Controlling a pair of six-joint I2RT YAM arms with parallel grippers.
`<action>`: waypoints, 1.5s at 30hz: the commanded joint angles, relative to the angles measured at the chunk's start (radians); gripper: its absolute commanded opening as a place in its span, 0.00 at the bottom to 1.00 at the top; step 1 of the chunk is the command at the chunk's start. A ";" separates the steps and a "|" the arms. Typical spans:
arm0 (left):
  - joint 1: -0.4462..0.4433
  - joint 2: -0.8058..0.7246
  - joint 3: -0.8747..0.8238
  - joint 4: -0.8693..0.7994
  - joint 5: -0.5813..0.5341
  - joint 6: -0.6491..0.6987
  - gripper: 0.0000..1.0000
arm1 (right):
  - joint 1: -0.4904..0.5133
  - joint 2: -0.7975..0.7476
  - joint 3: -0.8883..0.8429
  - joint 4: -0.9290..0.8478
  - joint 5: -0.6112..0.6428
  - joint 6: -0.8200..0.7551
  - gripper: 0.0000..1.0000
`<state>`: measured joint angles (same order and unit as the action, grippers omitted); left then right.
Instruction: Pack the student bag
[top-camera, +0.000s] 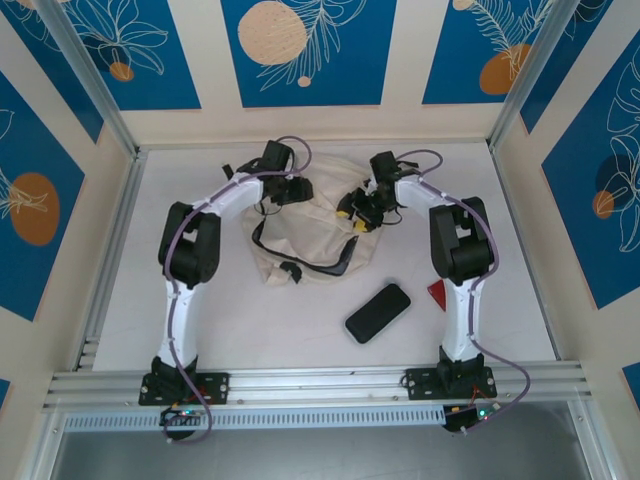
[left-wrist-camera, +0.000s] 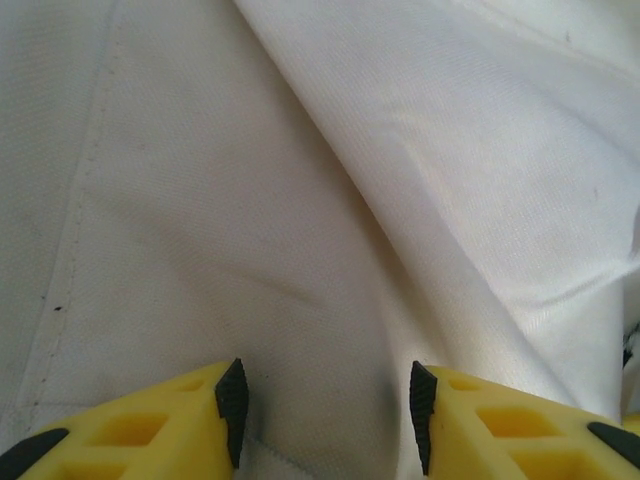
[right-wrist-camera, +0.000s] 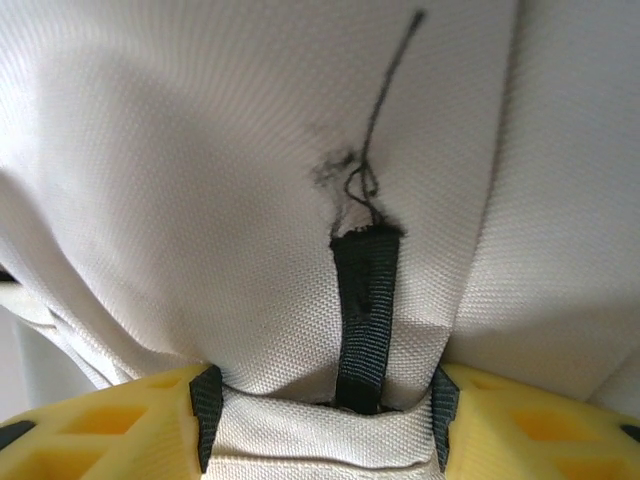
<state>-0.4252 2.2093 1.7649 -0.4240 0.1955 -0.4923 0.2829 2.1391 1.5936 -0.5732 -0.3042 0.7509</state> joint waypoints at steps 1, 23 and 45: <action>-0.018 -0.020 -0.165 -0.128 0.027 -0.043 0.47 | 0.021 0.091 0.118 0.092 -0.060 -0.022 0.58; 0.102 -0.548 -0.582 -0.003 0.131 -0.205 0.72 | 0.097 0.171 0.643 -0.245 0.064 -0.285 0.58; 0.445 -0.996 -0.891 -0.226 -0.102 -0.186 1.00 | 0.652 -0.025 0.266 -0.270 0.534 -0.555 0.50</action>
<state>-0.0086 1.2488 0.8944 -0.6178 0.0982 -0.6861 0.9207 2.0682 1.8614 -0.8238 0.1856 0.2394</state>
